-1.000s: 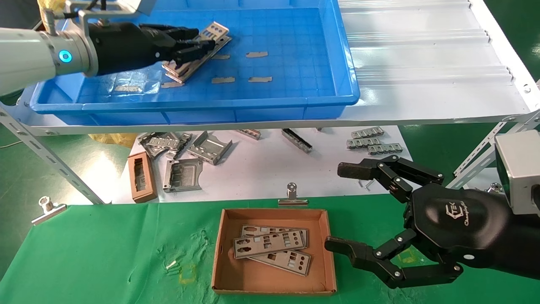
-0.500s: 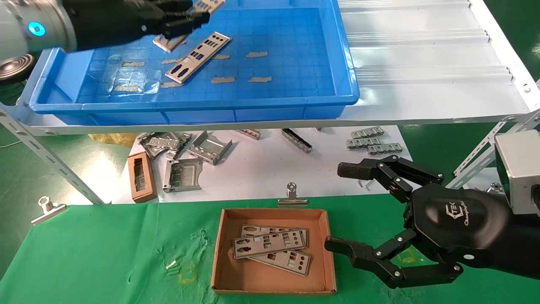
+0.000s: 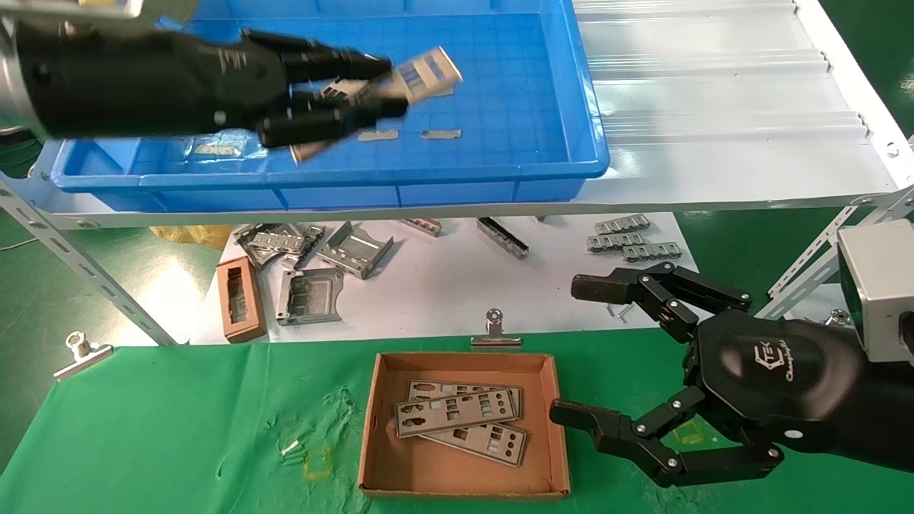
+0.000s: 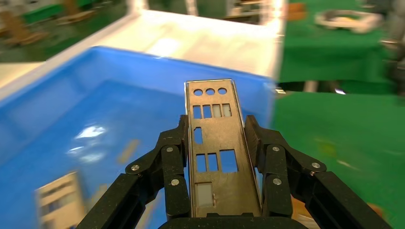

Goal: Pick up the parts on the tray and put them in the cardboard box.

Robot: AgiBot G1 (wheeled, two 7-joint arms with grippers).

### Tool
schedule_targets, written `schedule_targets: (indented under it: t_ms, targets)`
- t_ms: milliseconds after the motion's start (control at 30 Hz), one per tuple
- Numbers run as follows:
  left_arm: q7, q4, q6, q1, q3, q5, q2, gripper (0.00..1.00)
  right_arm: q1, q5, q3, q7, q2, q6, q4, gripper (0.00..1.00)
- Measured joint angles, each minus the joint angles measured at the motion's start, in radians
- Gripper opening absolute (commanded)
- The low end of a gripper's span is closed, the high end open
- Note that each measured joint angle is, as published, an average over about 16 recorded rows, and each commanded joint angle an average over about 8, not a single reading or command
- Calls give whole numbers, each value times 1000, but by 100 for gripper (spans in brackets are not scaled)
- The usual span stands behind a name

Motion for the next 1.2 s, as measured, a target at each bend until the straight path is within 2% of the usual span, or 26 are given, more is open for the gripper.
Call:
schedule_targets:
  t_ms: [200, 400, 533, 733, 1067, 1100, 1200]
  targets:
    - [-16, -229, 56, 96, 59, -109, -79, 0, 0, 0, 0, 0, 0, 0, 0, 100]
    - [-32, -476, 45, 207, 155, -224, -159, 0, 0, 0, 0, 0, 0, 0, 0, 100]
    - [-18, -575, 18, 272, 223, -257, -178, 0, 0, 0, 0, 0, 0, 0, 0, 100]
    - [57, -576, -49, 351, 298, -220, -126, 0, 0, 0, 0, 0, 0, 0, 0, 100]
    - [186, -423, -177, 446, 366, -115, 37, 0, 0, 0, 0, 0, 0, 0, 0, 100]
    - [197, -406, -187, 451, 371, -107, 51, 6, 0, 0, 0, 0, 0, 0, 0, 100]
    - [228, -354, -213, 462, 381, -90, 88, 43, 0, 0, 0, 0, 0, 0, 0, 100]
